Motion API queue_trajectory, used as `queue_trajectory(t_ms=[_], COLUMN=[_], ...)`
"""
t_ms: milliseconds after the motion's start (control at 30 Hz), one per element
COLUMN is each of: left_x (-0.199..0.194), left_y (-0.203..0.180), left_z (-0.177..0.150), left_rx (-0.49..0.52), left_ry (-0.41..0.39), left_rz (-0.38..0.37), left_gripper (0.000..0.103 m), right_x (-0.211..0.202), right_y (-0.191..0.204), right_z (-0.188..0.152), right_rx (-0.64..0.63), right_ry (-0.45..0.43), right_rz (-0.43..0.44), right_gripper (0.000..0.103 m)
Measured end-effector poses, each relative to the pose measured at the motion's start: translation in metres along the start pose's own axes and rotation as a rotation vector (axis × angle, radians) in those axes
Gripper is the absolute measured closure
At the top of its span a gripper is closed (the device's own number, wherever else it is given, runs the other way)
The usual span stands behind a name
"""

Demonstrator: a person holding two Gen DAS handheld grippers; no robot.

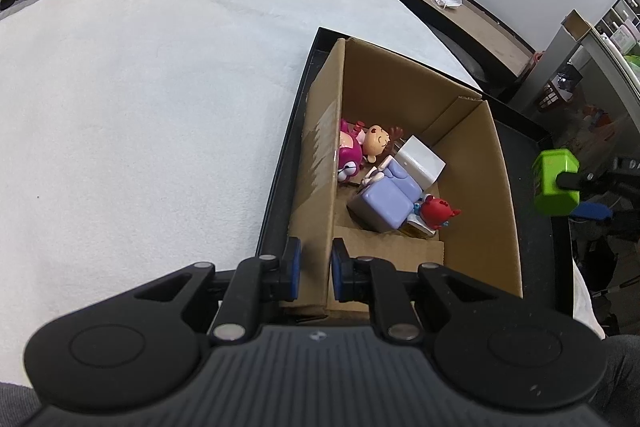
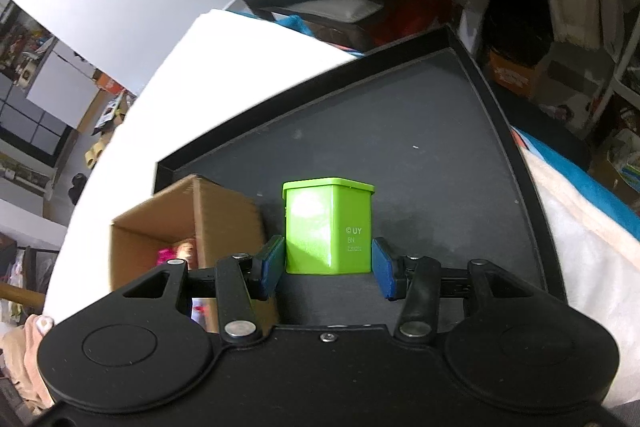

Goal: Organize rigid objects
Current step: 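Carry the lime-green box with the right gripper into the box and release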

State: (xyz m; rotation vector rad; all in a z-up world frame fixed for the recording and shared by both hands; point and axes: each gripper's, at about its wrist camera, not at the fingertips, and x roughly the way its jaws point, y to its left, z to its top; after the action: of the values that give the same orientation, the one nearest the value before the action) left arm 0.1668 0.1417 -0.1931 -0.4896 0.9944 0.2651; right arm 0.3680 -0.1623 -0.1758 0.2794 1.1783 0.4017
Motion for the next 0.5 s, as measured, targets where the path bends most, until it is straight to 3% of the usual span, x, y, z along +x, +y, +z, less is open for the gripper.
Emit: queue_trajectory(t_ms=[500], left_x=[-0.001], left_y=[0.003], left_z=[0.000], left_rx=[-0.003], left_ry=[0.000], left_rz=[-0.018], left_gripper=[0.089], right_x=[-0.011], right_y=[0.064], right_z=[0.006], right_rx=[-0.131], right_ry=[-0.023], right_rz=[0.049], right_gripper=[0.057])
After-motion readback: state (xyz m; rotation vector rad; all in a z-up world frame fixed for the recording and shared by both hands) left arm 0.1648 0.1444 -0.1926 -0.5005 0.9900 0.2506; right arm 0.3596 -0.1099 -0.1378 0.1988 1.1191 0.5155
